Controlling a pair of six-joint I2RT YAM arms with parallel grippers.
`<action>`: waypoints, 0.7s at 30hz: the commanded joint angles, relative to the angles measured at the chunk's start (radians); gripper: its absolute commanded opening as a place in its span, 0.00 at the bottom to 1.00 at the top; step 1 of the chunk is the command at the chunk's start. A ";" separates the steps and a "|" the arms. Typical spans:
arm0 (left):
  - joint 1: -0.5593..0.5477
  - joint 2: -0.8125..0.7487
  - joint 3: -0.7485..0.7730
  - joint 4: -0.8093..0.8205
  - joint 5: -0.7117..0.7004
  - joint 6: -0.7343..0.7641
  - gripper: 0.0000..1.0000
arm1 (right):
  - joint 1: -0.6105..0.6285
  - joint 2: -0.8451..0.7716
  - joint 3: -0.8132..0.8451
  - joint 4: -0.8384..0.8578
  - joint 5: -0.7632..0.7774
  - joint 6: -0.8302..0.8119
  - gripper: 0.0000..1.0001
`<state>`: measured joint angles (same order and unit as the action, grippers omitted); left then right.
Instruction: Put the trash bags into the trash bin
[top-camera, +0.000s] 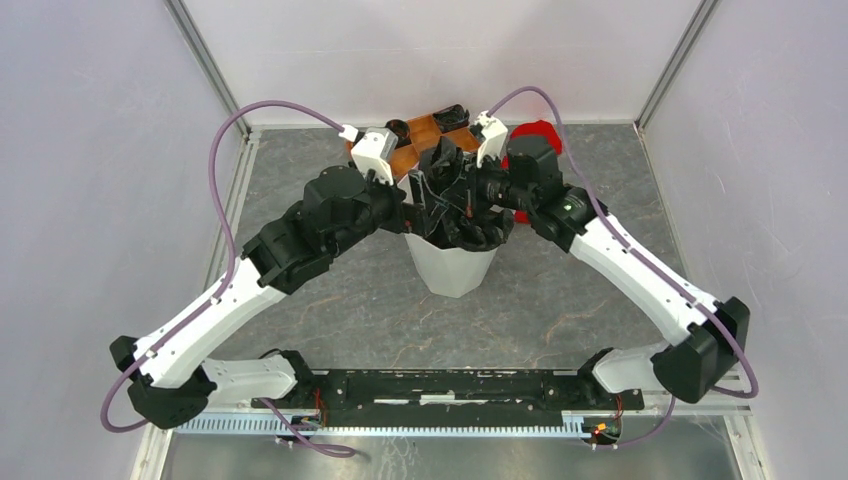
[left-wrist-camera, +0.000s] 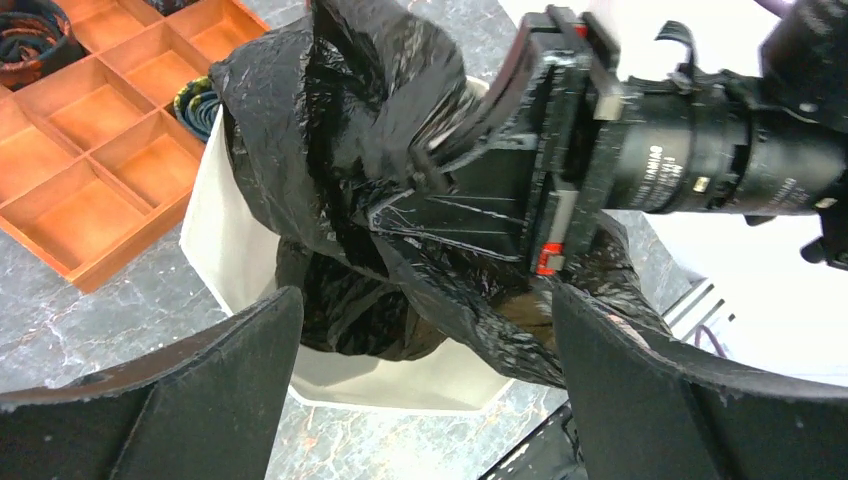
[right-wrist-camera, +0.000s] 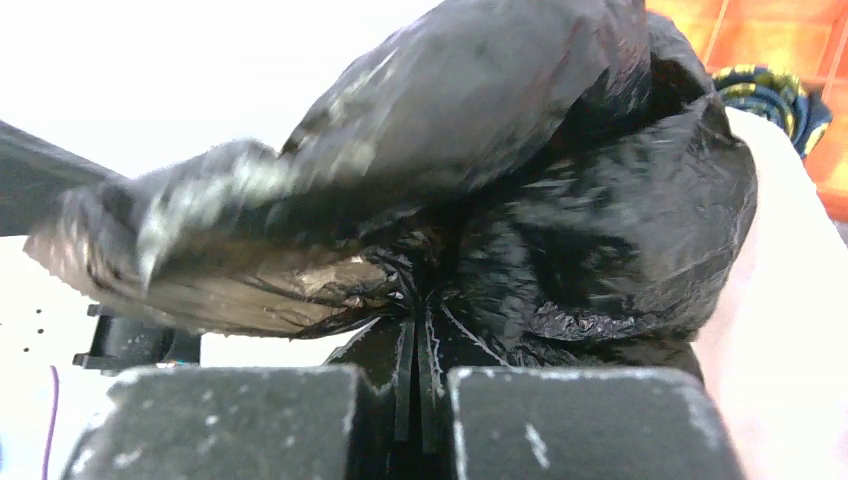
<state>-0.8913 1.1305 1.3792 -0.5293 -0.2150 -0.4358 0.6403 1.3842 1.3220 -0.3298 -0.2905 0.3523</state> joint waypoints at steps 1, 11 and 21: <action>0.014 0.028 0.058 0.074 0.012 -0.038 0.97 | -0.001 -0.061 0.020 0.069 -0.021 0.027 0.00; 0.110 0.149 0.127 0.164 0.144 -0.104 0.77 | -0.002 -0.135 -0.059 0.127 -0.044 0.030 0.00; 0.145 0.133 0.146 0.231 0.095 -0.073 0.78 | -0.001 -0.172 -0.123 0.156 -0.050 0.012 0.00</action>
<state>-0.7746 1.2892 1.4693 -0.3733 -0.1024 -0.5007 0.6403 1.2541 1.2186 -0.2379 -0.3351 0.3721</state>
